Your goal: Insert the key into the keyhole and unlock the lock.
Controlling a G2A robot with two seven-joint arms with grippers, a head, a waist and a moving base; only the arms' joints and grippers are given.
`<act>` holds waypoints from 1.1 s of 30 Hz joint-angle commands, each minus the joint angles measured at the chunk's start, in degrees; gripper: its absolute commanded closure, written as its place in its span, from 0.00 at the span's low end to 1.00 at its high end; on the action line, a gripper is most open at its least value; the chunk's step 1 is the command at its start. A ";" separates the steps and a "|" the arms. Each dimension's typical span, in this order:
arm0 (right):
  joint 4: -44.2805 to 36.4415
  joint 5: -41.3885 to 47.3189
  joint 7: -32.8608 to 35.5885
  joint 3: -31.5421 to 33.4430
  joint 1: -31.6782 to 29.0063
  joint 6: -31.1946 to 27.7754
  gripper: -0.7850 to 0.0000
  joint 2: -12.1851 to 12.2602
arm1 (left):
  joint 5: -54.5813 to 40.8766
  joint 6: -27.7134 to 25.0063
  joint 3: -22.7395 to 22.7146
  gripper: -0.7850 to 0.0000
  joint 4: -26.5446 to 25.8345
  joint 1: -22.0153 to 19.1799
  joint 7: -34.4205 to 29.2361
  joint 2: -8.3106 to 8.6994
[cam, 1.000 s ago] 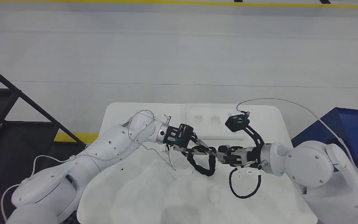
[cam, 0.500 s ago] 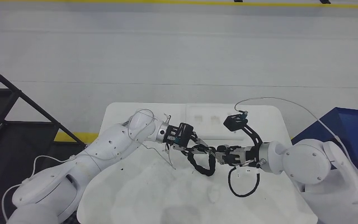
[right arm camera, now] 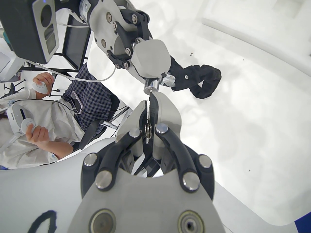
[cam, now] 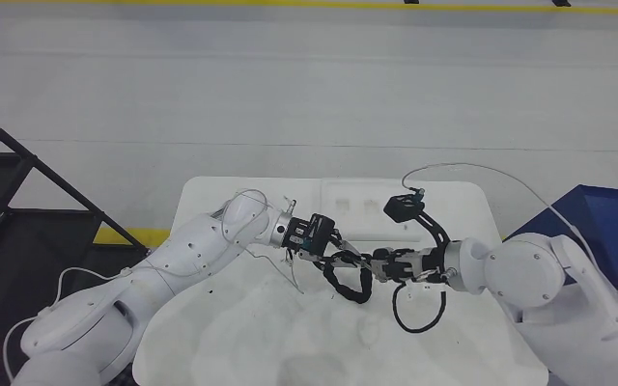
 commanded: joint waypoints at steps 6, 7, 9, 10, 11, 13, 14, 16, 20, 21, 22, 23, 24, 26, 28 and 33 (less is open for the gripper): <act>1.68 0.56 -0.21 -1.12 1.71 -0.31 1.00 -0.23 | -0.50 -0.08 0.51 1.00 -0.10 -0.27 -0.09 0.12; 1.93 0.62 -0.25 -1.28 1.99 -0.33 1.00 -0.27 | -0.51 -0.11 0.62 1.00 -0.11 -0.33 -0.11 0.13; 2.71 1.07 -0.60 -1.56 2.55 -0.61 1.00 -0.38 | -0.97 -0.07 0.67 1.00 0.44 -0.35 -0.07 0.14; 3.45 1.43 -0.97 -1.64 2.82 -0.86 1.00 -0.45 | -1.32 -0.04 0.57 1.00 1.06 -0.34 -0.04 0.12; 4.25 1.66 -1.49 -1.68 3.07 -1.15 1.00 -0.51 | -1.57 -0.05 0.43 1.00 1.76 -0.33 -0.06 0.08; 5.94 2.77 -3.03 -1.48 3.33 -1.89 1.00 -0.66 | -2.74 0.07 -0.14 1.00 3.56 -0.14 0.06 0.00; 6.55 3.24 -3.58 -1.38 3.34 -2.36 1.00 -0.70 | -3.52 0.11 -0.37 1.00 4.15 0.07 0.11 -0.03; 7.52 4.22 -4.90 -0.93 3.11 -4.07 1.00 -0.73 | -4.43 -0.44 -0.68 1.00 5.10 0.28 -0.44 0.04; 8.49 3.43 -6.67 0.44 2.08 -8.34 1.00 -0.46 | -6.06 -2.09 -0.95 1.00 5.67 0.87 -2.09 0.44; 8.39 3.16 -6.89 0.80 1.67 -9.35 1.00 -0.36 | -6.58 -2.50 -1.00 1.00 5.60 1.07 -2.50 0.61; 8.27 2.92 -6.98 1.20 1.23 -10.32 1.00 -0.25 | -6.90 -2.99 -1.00 1.00 5.44 1.21 -2.99 0.79; 8.05 2.36 -6.94 1.67 0.78 -11.38 1.00 -0.10 | -7.27 -3.54 -0.96 1.00 5.31 1.44 -3.54 0.99; 7.90 1.95 -6.87 2.17 0.24 -12.17 1.00 0.05 | -7.71 -3.88 -1.01 1.00 5.06 1.60 -3.88 1.19; 7.80 1.76 -6.63 3.29 -0.96 -13.32 1.00 0.33 | -8.31 -4.31 -1.08 1.00 4.97 2.10 -4.31 1.63; 7.83 1.61 -6.12 4.52 -2.24 -14.40 1.00 0.64 | -8.98 -4.50 -1.20 1.00 4.95 2.62 -4.49 2.06; 8.90 -0.40 -1.98 7.49 -5.84 -16.26 1.00 1.67 | -11.93 -5.07 -1.01 1.00 4.45 4.14 -5.07 3.14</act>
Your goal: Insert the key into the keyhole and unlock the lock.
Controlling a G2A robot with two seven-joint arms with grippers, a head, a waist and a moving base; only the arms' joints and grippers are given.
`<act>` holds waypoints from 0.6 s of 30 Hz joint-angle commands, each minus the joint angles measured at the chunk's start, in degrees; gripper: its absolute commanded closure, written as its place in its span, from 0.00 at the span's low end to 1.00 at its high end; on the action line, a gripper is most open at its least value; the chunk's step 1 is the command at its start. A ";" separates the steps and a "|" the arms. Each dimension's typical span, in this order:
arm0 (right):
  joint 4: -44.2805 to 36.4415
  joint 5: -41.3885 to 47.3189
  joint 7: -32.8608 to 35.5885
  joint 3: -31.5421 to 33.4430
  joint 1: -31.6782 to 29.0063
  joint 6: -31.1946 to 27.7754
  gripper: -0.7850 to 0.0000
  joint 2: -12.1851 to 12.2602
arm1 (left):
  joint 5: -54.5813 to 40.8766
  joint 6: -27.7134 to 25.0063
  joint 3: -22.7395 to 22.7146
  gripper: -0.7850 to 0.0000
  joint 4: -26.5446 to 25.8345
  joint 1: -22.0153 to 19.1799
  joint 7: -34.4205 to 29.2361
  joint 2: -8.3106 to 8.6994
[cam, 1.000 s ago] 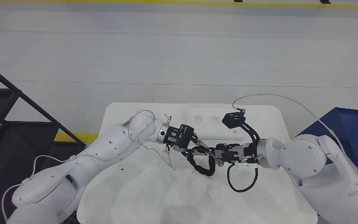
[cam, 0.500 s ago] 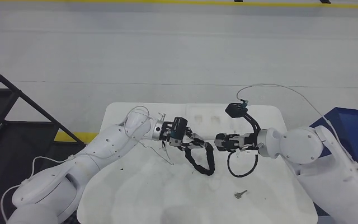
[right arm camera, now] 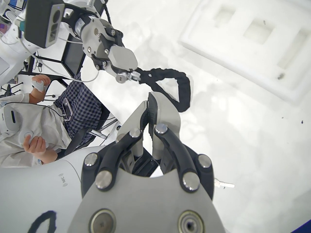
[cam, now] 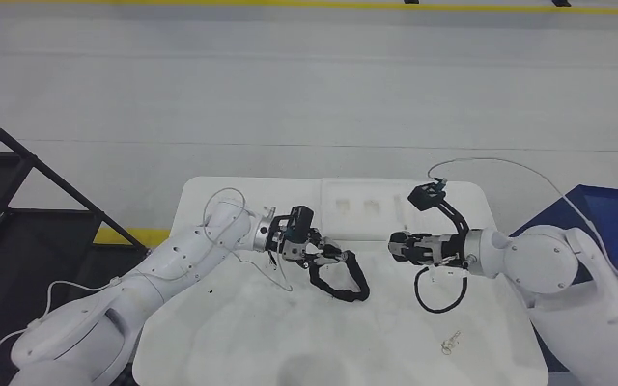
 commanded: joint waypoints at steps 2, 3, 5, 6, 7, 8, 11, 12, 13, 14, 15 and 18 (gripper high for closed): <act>0.82 -2.06 2.54 1.54 -2.16 -0.37 1.00 0.60 | -1.34 -0.02 0.53 1.00 -0.36 0.73 -0.01 0.63; 1.14 -2.21 3.08 2.06 -3.03 -0.51 1.00 0.77 | -1.87 -0.02 0.71 1.00 -0.56 0.90 -0.01 0.83; 2.65 -3.10 4.29 3.36 -4.82 0.99 1.00 1.15 | -2.80 -0.02 1.01 1.00 -0.96 1.16 -0.01 1.25; 3.06 -3.01 4.74 4.01 -5.69 1.81 1.00 1.30 | -3.02 -0.02 1.14 1.00 -1.18 1.22 -0.01 1.47; 3.44 -3.35 5.01 4.67 -6.48 2.40 1.00 1.46 | -3.38 -0.02 1.27 1.00 -1.41 1.33 -0.01 1.70; 4.19 -3.99 5.06 5.36 -7.49 3.29 1.00 1.63 | -3.86 -0.02 1.39 1.00 -1.77 1.45 -0.01 1.92; 5.00 -4.98 5.79 6.53 -10.24 5.22 1.00 2.01 | -4.58 -0.02 1.87 1.00 -2.71 1.55 -0.01 2.67; 5.46 -4.50 5.62 6.88 -11.18 5.36 1.00 2.07 | -4.82 -0.02 1.99 1.00 -2.99 1.52 -0.01 2.92; 5.79 -4.00 5.56 7.16 -12.04 5.20 1.00 2.12 | -5.03 -0.02 2.14 1.00 -3.31 1.50 -0.01 3.16; 6.17 -3.94 5.31 7.42 -12.85 5.22 1.00 2.19 | -5.36 -0.02 2.29 1.00 -3.55 1.50 -0.01 3.41; 6.40 -3.71 5.12 7.56 -13.62 5.18 1.00 2.23 | -5.63 -0.02 2.50 1.00 -3.78 1.48 -0.01 3.65; 7.17 -3.35 4.90 7.59 -15.74 5.51 1.00 2.33 | -6.29 -0.02 3.18 1.00 -4.51 1.34 -0.01 4.38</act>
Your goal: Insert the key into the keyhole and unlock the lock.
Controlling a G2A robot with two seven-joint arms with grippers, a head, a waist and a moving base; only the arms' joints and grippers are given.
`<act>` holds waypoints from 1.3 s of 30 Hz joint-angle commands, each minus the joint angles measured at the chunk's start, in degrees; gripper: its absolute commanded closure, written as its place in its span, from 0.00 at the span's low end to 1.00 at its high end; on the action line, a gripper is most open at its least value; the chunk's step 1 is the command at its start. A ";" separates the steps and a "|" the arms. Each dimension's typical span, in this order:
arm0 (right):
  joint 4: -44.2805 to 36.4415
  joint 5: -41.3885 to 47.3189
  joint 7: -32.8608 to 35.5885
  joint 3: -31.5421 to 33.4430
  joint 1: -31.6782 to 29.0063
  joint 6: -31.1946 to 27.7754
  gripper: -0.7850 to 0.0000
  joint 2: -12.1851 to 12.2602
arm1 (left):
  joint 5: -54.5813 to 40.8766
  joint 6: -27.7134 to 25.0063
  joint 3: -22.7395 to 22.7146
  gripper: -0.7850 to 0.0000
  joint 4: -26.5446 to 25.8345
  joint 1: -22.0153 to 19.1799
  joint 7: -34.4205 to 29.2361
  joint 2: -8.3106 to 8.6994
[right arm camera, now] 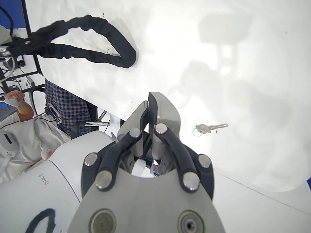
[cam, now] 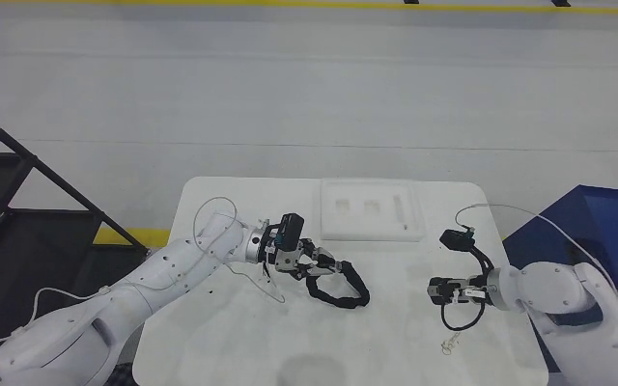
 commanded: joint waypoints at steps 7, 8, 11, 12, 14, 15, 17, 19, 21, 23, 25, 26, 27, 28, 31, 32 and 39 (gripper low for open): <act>0.71 -0.02 0.09 -1.00 -3.52 0.58 1.00 0.14 | -1.67 0.00 1.41 1.00 -1.49 -0.17 0.00 1.30; 0.71 -0.02 0.09 -1.00 -3.52 0.58 1.00 0.14 | -1.67 0.00 1.41 1.00 -1.49 -0.17 0.00 1.30; 0.71 -0.02 0.09 -1.00 -3.52 0.58 1.00 0.14 | -1.67 0.00 1.41 1.00 -1.49 -0.17 0.00 1.30; 0.71 -0.02 0.09 -1.00 -3.52 0.58 1.00 0.14 | -1.67 0.00 1.41 1.00 -1.49 -0.17 0.00 1.30; 0.71 -0.02 0.09 -1.00 -3.52 0.58 1.00 0.14 | -1.67 0.00 1.41 1.00 -1.49 -0.17 0.00 1.30; 0.71 -0.02 0.09 -1.00 -3.52 0.58 1.00 0.14 | -1.67 0.00 1.41 1.00 -1.49 -0.17 0.00 1.30; 0.71 -0.02 0.09 -1.00 -3.52 0.58 1.00 0.14 | -1.67 0.00 1.41 1.00 -1.49 -0.17 0.00 1.30; 0.71 -0.02 0.09 -1.00 -3.52 0.58 1.00 0.14 | -1.67 0.00 1.41 1.00 -1.49 -0.17 0.00 1.30; 0.71 -0.02 0.09 -1.00 -3.52 0.58 1.00 0.14 | -1.67 0.00 1.41 1.00 -1.49 -0.17 0.00 1.30; 0.71 -0.02 0.09 -1.00 -3.52 0.58 1.00 0.14 | -1.67 0.00 1.41 1.00 -1.49 -0.17 0.00 1.30; 0.71 -0.02 0.09 -1.00 -3.52 0.58 1.00 0.14 | -1.67 0.00 1.41 1.00 -1.49 -0.17 0.00 1.30; 0.61 -0.62 -0.76 -1.05 -3.53 0.24 1.00 0.14 | -1.67 0.00 1.41 1.00 -1.49 -0.17 0.00 1.30; 0.27 -1.75 -1.66 -1.15 -3.64 -0.57 1.00 0.18 | -1.67 0.00 1.41 1.00 -1.49 -0.17 0.00 1.30; -0.75 -4.03 -2.62 -0.96 -3.83 -1.91 1.00 0.33 | -1.67 0.00 1.41 1.00 -1.49 -0.17 0.00 1.30; -5.11 -12.12 -5.13 -0.14 -7.64 -5.96 1.00 0.97 | -1.67 0.00 1.41 1.00 -1.49 -0.17 0.00 1.30; -6.70 -14.82 -6.38 0.41 -9.69 -6.98 1.00 1.20 | -1.67 0.00 1.41 1.00 -1.49 -0.17 0.00 1.30; -16.67 -32.25 -17.04 4.45 -27.33 -13.44 1.00 2.45 | -1.67 0.00 1.41 1.00 -1.49 -0.17 0.00 1.30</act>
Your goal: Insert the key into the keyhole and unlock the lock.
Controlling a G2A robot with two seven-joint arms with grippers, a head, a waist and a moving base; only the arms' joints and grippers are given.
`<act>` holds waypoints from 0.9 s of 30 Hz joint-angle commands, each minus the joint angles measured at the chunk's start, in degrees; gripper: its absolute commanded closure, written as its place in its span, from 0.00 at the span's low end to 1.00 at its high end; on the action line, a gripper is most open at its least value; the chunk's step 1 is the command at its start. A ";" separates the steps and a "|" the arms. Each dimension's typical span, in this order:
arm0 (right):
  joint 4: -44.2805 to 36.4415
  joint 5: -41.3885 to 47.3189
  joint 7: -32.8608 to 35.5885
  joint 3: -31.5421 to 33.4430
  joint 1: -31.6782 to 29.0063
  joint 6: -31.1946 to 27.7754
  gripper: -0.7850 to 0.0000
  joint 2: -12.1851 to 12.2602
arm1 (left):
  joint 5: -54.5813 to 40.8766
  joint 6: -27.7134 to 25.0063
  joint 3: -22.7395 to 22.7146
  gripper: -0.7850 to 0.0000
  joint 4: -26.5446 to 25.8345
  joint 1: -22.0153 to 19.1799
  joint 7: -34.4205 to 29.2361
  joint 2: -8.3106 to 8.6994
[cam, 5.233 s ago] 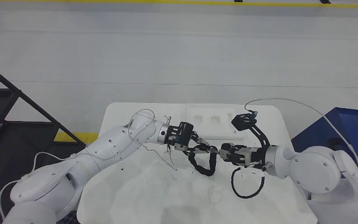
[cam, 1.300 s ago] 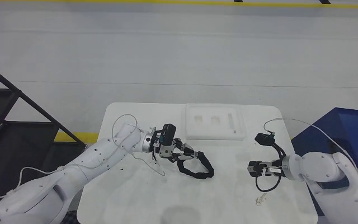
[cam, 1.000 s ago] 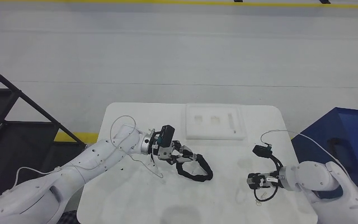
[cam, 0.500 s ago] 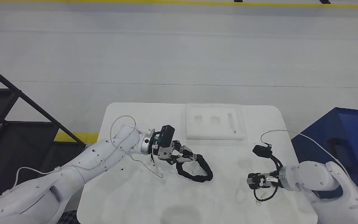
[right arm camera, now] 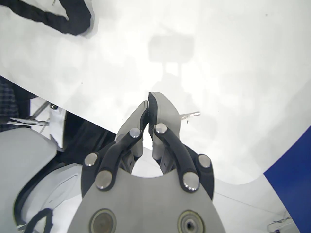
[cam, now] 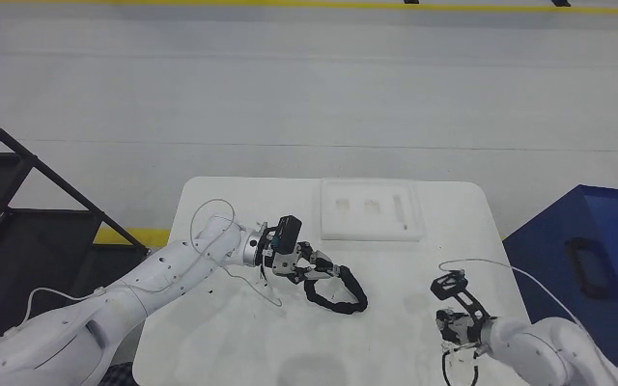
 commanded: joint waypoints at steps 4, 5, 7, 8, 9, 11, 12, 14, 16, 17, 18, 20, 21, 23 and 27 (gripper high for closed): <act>-4.94 -12.53 -7.15 2.17 -11.39 -0.48 1.00 0.40 | 0.00 0.00 0.00 1.00 0.00 0.00 0.00 0.00; -5.24 -13.78 -8.05 2.38 -12.66 -0.88 1.00 0.43 | 0.00 0.00 0.00 1.00 0.00 0.00 0.00 0.00; -5.21 -15.75 -9.64 2.73 -14.39 -1.55 0.97 0.46 | 0.00 0.00 0.00 1.00 0.00 0.00 0.00 0.00; -5.06 -16.46 -10.23 2.78 -14.93 -1.86 0.92 0.46 | 0.00 0.00 0.00 1.00 0.00 0.00 0.00 0.00; -4.91 -17.14 -10.65 2.75 -15.29 -2.14 0.88 0.45 | 0.00 0.00 0.00 1.00 0.00 0.00 0.00 0.00; -4.77 -18.39 -11.22 2.43 -15.69 -3.06 0.80 0.43 | 0.00 0.00 0.00 1.00 0.00 0.00 0.00 0.00; -4.65 -19.33 -11.30 2.22 -15.79 -3.41 0.79 0.43 | 0.00 0.00 0.00 1.00 0.00 0.00 0.00 0.00; -4.40 -21.16 -11.17 1.53 -15.90 -3.66 0.63 0.39 | 0.00 0.00 0.00 1.00 0.00 0.00 0.00 0.00; -3.96 -22.35 -10.89 0.75 -15.61 -3.70 0.61 0.30 | 0.00 0.00 0.00 1.00 0.00 0.00 0.00 0.00; -3.42 -22.89 -10.54 0.42 -15.30 -3.40 0.55 0.24 | 0.00 0.00 0.00 1.00 0.00 0.00 0.00 0.00; -3.09 -23.56 -10.07 0.01 -14.91 -2.94 0.56 0.17 | 0.00 0.00 0.00 1.00 0.00 0.00 0.00 0.00; -2.56 -24.68 -9.41 -1.04 -14.06 -2.36 0.55 0.01 | 0.00 0.00 0.00 1.00 0.00 0.00 0.00 0.00; -2.17 -25.22 -9.11 -1.55 -13.61 -2.13 0.55 -0.07 | 0.00 0.00 0.00 1.00 0.00 0.00 0.00 0.00; -1.24 -26.38 -8.59 -2.78 -12.61 -2.08 0.53 -0.24 | 0.00 0.00 0.00 1.00 0.00 0.00 0.00 0.00; 0.81 -27.34 -7.48 -5.24 -10.01 -1.86 0.53 -0.68 | 0.00 0.00 0.00 1.00 0.00 0.00 0.00 0.00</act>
